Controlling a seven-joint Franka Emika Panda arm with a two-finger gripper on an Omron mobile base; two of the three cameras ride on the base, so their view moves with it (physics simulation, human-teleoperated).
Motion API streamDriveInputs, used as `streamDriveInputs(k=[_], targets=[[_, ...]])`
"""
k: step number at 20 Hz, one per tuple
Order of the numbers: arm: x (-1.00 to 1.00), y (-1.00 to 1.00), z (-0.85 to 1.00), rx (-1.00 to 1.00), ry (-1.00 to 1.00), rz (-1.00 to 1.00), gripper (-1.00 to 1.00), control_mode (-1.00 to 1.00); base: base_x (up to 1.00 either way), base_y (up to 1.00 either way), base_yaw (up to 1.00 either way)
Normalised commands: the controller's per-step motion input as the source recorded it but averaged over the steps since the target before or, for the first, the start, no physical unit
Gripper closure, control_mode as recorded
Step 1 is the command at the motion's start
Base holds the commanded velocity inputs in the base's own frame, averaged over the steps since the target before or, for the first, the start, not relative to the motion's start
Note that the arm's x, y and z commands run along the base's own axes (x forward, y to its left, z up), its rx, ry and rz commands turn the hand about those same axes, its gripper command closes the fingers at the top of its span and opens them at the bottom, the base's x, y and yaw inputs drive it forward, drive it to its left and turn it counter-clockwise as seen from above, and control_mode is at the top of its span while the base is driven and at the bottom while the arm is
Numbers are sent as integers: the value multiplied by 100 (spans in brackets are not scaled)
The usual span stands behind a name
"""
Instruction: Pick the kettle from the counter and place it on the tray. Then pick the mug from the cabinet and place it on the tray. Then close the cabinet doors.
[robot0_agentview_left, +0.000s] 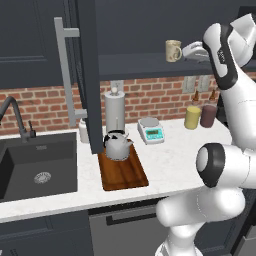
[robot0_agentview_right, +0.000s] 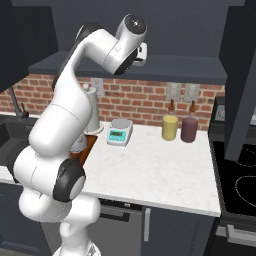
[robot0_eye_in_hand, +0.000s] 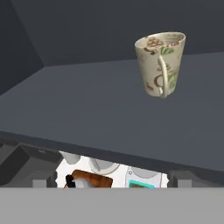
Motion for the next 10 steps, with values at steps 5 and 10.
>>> streamDriveInputs(k=[5,10], targets=[[21,-2,-7,0,0,2,-100,-100,0,0,0],[14,-3,-3,1,0,2,-100,-100,0,0,0]])
